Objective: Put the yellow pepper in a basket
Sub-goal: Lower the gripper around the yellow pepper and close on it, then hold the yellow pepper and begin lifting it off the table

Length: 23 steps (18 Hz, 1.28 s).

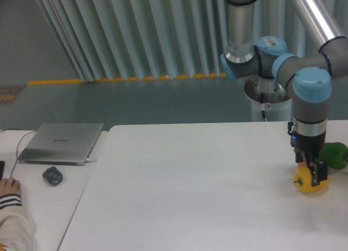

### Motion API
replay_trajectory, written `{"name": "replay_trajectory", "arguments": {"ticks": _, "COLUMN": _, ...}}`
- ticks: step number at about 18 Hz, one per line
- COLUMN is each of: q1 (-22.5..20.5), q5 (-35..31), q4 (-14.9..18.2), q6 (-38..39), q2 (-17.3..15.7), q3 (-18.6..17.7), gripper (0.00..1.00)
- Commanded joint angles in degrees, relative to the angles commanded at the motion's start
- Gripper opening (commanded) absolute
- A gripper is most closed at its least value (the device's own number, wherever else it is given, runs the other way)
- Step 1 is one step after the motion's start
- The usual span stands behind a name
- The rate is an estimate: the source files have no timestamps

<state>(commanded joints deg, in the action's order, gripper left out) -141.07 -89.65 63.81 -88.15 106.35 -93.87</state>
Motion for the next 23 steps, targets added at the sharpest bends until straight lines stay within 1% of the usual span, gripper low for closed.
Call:
{"name": "replay_trajectory", "arguments": {"ticks": 3, "q1": -0.09, "q5": -0.27, "q4": 0.18, "q6": 0.18, "q2": 0.79, "q3": 0.7, "gripper": 1.0}}
{"name": "replay_trajectory", "arguments": {"ticks": 6, "q1": -1.23, "q5": 0.17, "q4": 0.0, "q6": -0.44, "q2": 0.79, "q3": 0.44, "gripper": 1.0}}
{"name": "replay_trajectory", "arguments": {"ticks": 11, "q1": -0.88, "q5": -1.49, "q4": 0.44, "q6": 0.09, "q2": 2.37, "q3": -0.17, "gripper": 1.0}}
{"name": "replay_trajectory", "arguments": {"ticks": 13, "q1": -0.7, "q5": -1.94, "q4": 0.97, "q6": 0.26, "q2": 3.25, "q3": -0.26, "gripper": 1.0}}
{"name": "replay_trajectory", "arguments": {"ticks": 15, "q1": -0.7, "q5": -1.94, "q4": 3.15, "q6": 0.35, "q2": 3.52, "q3": -0.26, "gripper": 1.0}}
{"name": "replay_trajectory", "arguments": {"ticks": 18, "q1": -0.53, "q5": -1.94, "q4": 3.6, "q6": 0.44, "q2": 3.96, "q3": -0.44, "gripper": 1.0}}
{"name": "replay_trajectory", "arguments": {"ticks": 20, "q1": -0.44, "q5": -1.94, "q4": 5.0, "q6": 0.7, "q2": 3.7, "q3": -0.96, "gripper": 1.0}}
{"name": "replay_trajectory", "arguments": {"ticks": 23, "q1": -0.35, "q5": -1.85, "q4": 5.71, "q6": 0.7, "q2": 4.31, "q3": -0.36, "gripper": 1.0}}
